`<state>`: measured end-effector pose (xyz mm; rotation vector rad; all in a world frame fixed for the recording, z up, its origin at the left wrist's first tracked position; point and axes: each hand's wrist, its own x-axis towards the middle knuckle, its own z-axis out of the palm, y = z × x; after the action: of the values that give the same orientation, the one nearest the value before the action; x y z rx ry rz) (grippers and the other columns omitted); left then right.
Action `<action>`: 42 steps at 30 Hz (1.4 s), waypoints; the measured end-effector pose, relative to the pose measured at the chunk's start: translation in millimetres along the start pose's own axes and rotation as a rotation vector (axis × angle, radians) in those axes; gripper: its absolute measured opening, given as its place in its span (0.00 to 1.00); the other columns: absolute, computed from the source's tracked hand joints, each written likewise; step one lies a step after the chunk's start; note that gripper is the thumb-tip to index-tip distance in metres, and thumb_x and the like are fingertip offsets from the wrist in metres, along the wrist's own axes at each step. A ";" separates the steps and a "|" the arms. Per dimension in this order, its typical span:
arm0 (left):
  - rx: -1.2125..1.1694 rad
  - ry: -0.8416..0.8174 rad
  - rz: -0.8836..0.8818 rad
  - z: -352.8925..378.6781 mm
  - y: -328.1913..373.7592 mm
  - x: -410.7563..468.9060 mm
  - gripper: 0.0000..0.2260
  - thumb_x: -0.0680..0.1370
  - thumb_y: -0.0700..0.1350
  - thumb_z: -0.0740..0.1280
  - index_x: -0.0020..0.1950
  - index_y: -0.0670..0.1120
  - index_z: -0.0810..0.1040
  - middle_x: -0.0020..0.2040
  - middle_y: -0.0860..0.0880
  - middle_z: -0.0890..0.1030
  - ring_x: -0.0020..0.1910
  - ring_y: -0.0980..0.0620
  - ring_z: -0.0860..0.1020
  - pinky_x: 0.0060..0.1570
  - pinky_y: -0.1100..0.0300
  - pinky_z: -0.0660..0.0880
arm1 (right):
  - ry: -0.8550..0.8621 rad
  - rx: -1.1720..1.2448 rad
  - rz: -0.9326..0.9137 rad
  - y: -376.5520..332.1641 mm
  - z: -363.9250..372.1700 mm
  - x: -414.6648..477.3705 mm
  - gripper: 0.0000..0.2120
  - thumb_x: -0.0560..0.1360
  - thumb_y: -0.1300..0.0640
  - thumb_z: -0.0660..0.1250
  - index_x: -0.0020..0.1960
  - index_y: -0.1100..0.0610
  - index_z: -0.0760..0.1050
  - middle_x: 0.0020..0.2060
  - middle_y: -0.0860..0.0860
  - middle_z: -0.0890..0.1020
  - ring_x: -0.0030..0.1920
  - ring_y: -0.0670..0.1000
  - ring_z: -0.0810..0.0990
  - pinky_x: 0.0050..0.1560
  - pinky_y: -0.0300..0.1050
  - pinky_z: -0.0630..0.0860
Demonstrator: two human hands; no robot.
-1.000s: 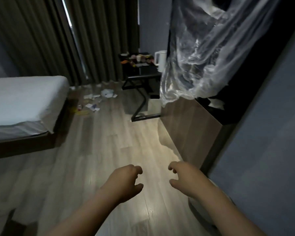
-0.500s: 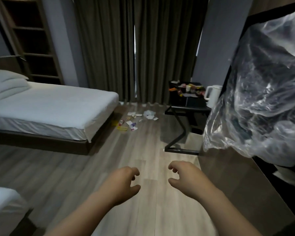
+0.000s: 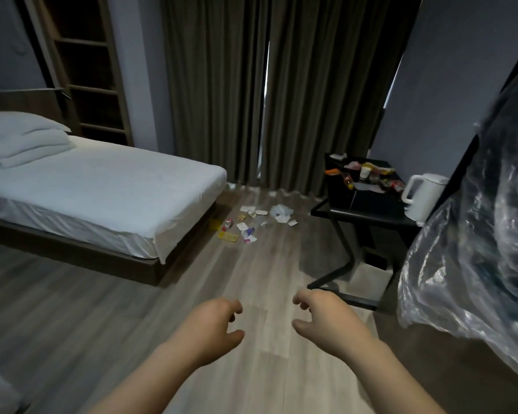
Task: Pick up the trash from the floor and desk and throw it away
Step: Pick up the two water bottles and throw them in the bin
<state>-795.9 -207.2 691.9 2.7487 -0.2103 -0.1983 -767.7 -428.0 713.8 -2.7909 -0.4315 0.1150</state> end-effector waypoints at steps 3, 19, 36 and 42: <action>-0.018 -0.018 -0.010 -19.6 -28.2 50.0 0.19 0.76 0.56 0.65 0.66 0.54 0.71 0.56 0.56 0.77 0.49 0.58 0.74 0.46 0.67 0.70 | -0.003 -0.006 0.018 -4.8 -1.9 61.9 0.20 0.73 0.48 0.64 0.65 0.48 0.71 0.58 0.45 0.78 0.58 0.46 0.76 0.52 0.39 0.73; -0.031 -0.091 -0.036 -66.4 -119.6 293.8 0.19 0.76 0.55 0.65 0.66 0.53 0.71 0.57 0.55 0.76 0.48 0.58 0.73 0.45 0.67 0.68 | -0.082 0.036 0.099 30.2 5.2 327.9 0.20 0.73 0.47 0.65 0.64 0.48 0.72 0.56 0.46 0.78 0.56 0.46 0.76 0.53 0.39 0.74; -0.031 -0.027 -0.150 -113.2 -171.9 564.7 0.19 0.76 0.55 0.65 0.65 0.55 0.71 0.55 0.57 0.77 0.50 0.59 0.75 0.50 0.65 0.74 | -0.209 0.086 0.025 110.9 -18.4 623.9 0.20 0.72 0.50 0.66 0.64 0.51 0.73 0.57 0.49 0.78 0.57 0.48 0.77 0.53 0.38 0.71; -0.074 -0.085 -0.186 -122.5 -220.6 664.2 0.18 0.76 0.54 0.66 0.65 0.56 0.70 0.54 0.58 0.74 0.50 0.60 0.74 0.50 0.67 0.73 | -0.228 0.090 0.046 112.9 -7.2 720.0 0.21 0.73 0.50 0.65 0.65 0.51 0.72 0.59 0.49 0.78 0.58 0.48 0.76 0.54 0.37 0.70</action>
<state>-99.0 -75.5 648.5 2.6876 0.0299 -0.3658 -50.0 -311.5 662.3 -2.7096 -0.4041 0.4556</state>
